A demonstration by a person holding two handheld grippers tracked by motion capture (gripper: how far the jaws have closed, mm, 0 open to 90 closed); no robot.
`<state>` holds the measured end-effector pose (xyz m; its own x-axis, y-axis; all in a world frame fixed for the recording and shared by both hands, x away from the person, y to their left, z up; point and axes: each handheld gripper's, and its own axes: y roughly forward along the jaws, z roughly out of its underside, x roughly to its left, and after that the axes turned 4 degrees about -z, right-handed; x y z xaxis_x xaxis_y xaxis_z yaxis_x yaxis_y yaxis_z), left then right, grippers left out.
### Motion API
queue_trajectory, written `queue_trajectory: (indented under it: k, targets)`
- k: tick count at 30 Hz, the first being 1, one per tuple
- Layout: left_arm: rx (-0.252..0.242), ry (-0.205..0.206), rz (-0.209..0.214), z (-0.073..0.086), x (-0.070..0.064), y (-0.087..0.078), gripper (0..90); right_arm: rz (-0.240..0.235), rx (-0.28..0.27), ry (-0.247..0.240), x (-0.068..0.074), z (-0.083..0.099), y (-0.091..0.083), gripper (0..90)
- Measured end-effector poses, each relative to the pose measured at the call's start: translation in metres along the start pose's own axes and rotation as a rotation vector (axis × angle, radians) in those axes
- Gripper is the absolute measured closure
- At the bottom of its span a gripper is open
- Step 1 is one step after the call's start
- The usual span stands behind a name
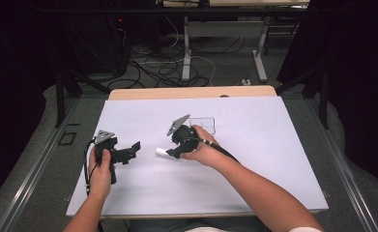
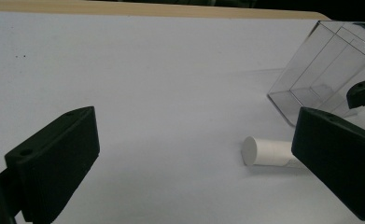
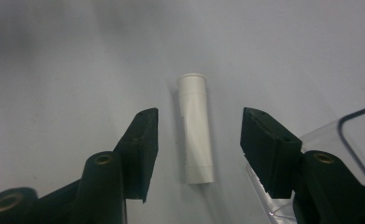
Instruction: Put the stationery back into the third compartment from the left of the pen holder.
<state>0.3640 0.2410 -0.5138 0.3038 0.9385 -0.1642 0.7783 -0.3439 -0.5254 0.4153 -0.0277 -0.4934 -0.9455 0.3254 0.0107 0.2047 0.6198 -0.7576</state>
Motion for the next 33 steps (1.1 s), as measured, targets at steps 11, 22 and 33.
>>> queue_trajectory:
  k: [11,22,33]
  targets:
    - [0.006,0.003,0.0,0.001,0.0,0.001,0.8,-0.001,0.111,-0.015,-0.003,0.005,0.024,50.7]
    - [0.011,0.008,0.003,0.002,-0.001,0.002,0.9,0.017,0.196,-0.01,-0.009,0.01,0.039,55.4]
    - [0.016,0.009,0.002,0.002,-0.002,0.002,0.8,0.005,0.244,-0.023,-0.013,0.012,0.047,59.8]
